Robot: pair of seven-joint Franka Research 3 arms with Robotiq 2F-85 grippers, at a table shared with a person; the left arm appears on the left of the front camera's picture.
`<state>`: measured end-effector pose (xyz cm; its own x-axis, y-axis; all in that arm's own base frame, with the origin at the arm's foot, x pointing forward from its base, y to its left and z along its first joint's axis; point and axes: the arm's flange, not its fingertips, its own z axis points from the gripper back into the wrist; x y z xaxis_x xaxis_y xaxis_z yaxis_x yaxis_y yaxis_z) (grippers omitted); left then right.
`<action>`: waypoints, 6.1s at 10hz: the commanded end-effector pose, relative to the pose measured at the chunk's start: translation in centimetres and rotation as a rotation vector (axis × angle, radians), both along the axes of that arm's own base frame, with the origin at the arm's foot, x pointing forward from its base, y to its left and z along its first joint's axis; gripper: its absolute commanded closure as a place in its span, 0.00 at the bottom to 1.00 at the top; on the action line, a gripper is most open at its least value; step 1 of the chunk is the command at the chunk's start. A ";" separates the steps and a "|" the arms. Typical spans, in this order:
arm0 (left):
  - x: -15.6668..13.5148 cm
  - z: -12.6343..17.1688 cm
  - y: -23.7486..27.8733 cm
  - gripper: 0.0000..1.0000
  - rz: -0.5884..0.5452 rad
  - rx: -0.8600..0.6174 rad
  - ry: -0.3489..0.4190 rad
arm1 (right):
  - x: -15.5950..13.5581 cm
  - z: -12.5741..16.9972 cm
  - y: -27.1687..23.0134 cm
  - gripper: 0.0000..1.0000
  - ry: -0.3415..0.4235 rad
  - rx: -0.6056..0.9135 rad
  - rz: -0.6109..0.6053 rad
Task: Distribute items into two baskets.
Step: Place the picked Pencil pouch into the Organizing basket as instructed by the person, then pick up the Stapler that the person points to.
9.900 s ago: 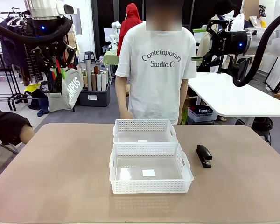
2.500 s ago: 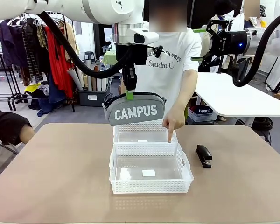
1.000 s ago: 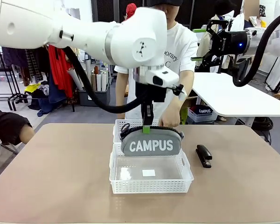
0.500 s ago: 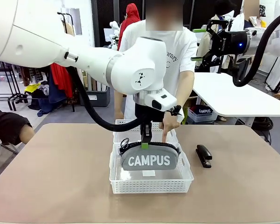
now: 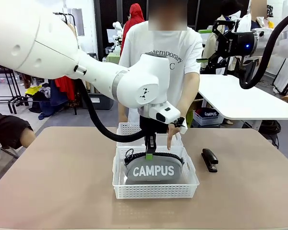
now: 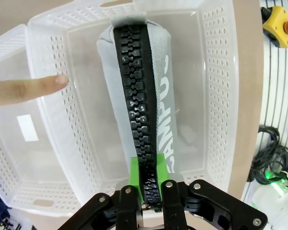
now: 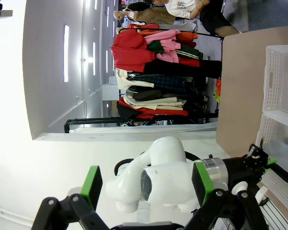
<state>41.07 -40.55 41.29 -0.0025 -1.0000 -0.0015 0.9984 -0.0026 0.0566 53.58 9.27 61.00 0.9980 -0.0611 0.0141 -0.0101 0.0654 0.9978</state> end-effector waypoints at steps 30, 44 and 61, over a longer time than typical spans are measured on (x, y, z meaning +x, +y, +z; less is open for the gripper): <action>-0.2 1.2 0.7 0.00 0.068 0.004 0.017 | 0.0 0.1 0.0 0.00 -0.002 0.000 -0.003; 0.6 18.0 19.4 0.00 0.685 -0.424 0.201 | 0.0 0.1 0.0 0.00 -0.002 0.000 -0.003; 3.7 19.4 35.3 0.00 1.200 -0.947 0.653 | 0.0 0.1 0.0 0.00 -0.002 0.000 -0.003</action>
<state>45.15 -5.23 60.80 0.9574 -0.1197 0.2626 0.2828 0.5703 -0.7712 53.59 9.24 60.99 0.9980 -0.0616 0.0139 -0.0099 0.0653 0.9978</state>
